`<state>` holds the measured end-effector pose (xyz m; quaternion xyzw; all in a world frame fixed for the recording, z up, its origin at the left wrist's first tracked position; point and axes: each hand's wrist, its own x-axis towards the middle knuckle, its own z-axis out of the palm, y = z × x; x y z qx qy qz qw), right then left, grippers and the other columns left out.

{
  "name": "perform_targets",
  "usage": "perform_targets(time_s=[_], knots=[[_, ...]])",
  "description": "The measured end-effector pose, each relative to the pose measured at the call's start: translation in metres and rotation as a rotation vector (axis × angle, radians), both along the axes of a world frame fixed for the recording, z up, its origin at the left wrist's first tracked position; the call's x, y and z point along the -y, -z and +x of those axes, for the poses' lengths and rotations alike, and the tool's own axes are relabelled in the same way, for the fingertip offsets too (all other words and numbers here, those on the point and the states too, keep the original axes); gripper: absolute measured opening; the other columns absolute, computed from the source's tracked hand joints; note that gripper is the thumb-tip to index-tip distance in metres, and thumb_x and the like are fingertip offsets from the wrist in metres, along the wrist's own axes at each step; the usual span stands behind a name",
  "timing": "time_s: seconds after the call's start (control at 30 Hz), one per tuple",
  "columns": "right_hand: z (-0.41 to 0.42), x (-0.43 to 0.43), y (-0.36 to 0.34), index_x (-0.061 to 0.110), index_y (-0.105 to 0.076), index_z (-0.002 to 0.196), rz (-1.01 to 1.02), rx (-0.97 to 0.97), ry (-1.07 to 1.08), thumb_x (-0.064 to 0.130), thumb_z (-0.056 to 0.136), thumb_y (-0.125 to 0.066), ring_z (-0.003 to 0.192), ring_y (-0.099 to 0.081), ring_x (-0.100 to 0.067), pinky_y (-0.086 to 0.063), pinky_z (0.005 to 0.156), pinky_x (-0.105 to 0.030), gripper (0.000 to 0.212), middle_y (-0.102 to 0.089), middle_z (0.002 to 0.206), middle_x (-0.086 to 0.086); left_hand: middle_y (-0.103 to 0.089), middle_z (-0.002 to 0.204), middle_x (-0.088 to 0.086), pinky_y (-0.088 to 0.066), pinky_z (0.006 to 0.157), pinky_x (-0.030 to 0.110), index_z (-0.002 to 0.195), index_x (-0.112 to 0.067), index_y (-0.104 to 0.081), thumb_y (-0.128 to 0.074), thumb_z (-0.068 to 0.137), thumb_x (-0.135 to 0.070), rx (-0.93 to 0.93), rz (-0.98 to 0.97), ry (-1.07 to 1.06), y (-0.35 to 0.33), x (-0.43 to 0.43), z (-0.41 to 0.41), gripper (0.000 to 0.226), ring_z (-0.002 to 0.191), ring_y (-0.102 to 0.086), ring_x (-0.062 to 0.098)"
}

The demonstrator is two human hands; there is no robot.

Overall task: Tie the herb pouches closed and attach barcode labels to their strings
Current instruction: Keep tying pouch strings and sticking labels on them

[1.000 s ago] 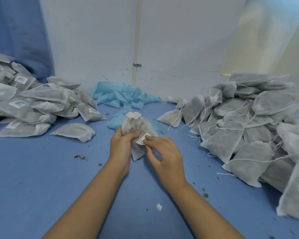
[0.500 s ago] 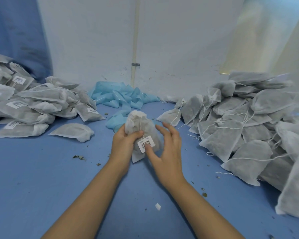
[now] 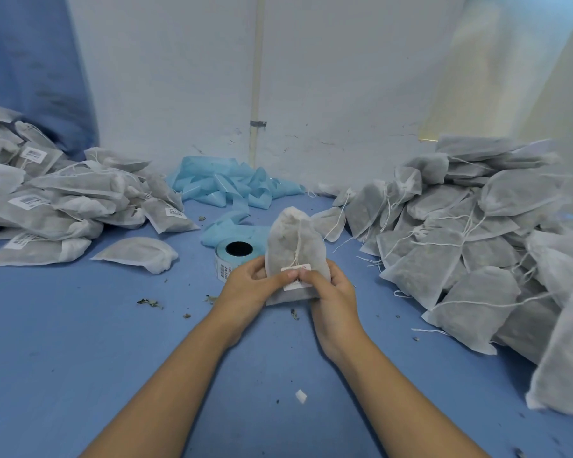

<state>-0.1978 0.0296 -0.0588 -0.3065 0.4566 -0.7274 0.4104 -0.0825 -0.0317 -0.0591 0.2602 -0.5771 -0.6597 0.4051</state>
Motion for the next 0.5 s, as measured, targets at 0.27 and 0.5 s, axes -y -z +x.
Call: perform_targets(time_s=[0.27,0.5], knots=[[-0.0006,0.0005,0.0006,0.0,-0.068,0.101,-0.068,0.193,-0.11,0.016,0.076,-0.071,0.096,-0.069,-0.028,-0.056,0.079,-0.033,0.029,-0.071,0.103,-0.02,-0.072,0.104,0.013,-0.057,0.075,0.026,0.106,-0.002,-0.069,-0.077,0.064,-0.024,-0.081,0.187,0.065,0.0024,0.0055,0.0047,0.048,0.096,-0.07,0.025],[0.0,0.0016,0.0015,-0.003,-0.066,0.1,-0.043,0.209,-0.027,0.011,0.085,-0.066,0.087,-0.067,-0.028,-0.054,0.074,-0.037,0.021,-0.07,0.098,-0.02,-0.074,0.081,0.01,-0.055,0.058,0.023,0.094,-0.006,-0.069,-0.07,0.073,-0.039,0.069,0.034,0.025,0.0009,0.0004,0.0016,0.039,0.066,-0.069,0.019]])
